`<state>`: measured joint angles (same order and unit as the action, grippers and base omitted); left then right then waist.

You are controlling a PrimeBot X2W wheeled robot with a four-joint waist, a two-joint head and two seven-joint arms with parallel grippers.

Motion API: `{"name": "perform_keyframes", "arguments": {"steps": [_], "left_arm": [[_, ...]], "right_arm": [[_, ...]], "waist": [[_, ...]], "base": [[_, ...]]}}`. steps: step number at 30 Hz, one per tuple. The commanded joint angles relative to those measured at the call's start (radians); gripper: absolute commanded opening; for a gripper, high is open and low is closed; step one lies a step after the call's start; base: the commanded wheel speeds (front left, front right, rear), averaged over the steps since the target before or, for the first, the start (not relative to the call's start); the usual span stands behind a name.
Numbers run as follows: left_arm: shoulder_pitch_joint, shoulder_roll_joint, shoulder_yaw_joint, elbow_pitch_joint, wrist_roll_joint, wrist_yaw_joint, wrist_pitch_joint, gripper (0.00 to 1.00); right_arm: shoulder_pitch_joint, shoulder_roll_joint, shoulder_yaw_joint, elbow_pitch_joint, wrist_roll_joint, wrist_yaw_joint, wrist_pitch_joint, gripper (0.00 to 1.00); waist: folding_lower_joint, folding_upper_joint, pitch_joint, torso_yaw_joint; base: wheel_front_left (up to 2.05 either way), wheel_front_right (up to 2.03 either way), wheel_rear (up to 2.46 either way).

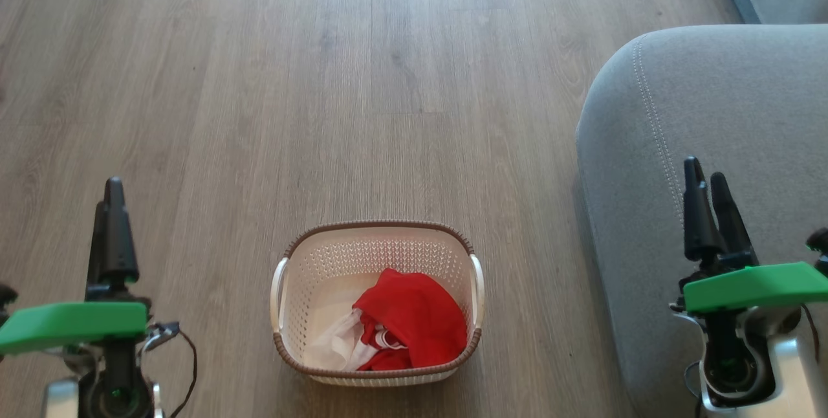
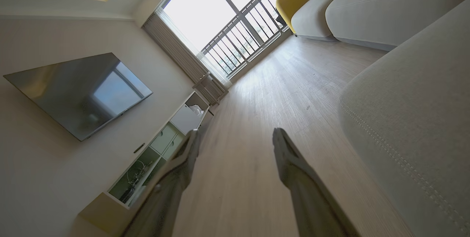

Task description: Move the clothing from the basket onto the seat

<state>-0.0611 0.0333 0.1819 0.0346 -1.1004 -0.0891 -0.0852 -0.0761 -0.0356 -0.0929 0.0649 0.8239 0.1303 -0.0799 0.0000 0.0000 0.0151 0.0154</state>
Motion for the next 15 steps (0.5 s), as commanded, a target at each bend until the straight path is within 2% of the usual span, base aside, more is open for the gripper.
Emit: {"name": "perform_keyframes", "arguments": {"steps": [1,10,15], "left_arm": [[-0.051,0.011,0.001,-0.063,0.046,0.007,-0.011,1.0],[-0.044,0.012,-0.107,-0.172,0.277,0.093,-0.038,1.0],[-0.036,0.012,-0.184,-0.193,0.404,0.125,-0.052,1.0]], "right_arm": [[-0.066,-0.009,0.02,-0.051,-0.046,0.0,-0.015,1.0],[-0.078,-0.01,0.065,-0.091,-0.212,0.0,-0.042,1.0],[-0.08,-0.011,0.079,-0.108,-0.281,0.0,-0.057,1.0]], "waist": [[0.0,0.0,0.0,-0.001],[0.0,0.0,-0.003,-0.003],[0.0,0.0,-0.003,-0.002]], "base": [[0.0,0.0,0.0],[0.0,0.0,0.0],[0.0,0.0,0.0]]}}
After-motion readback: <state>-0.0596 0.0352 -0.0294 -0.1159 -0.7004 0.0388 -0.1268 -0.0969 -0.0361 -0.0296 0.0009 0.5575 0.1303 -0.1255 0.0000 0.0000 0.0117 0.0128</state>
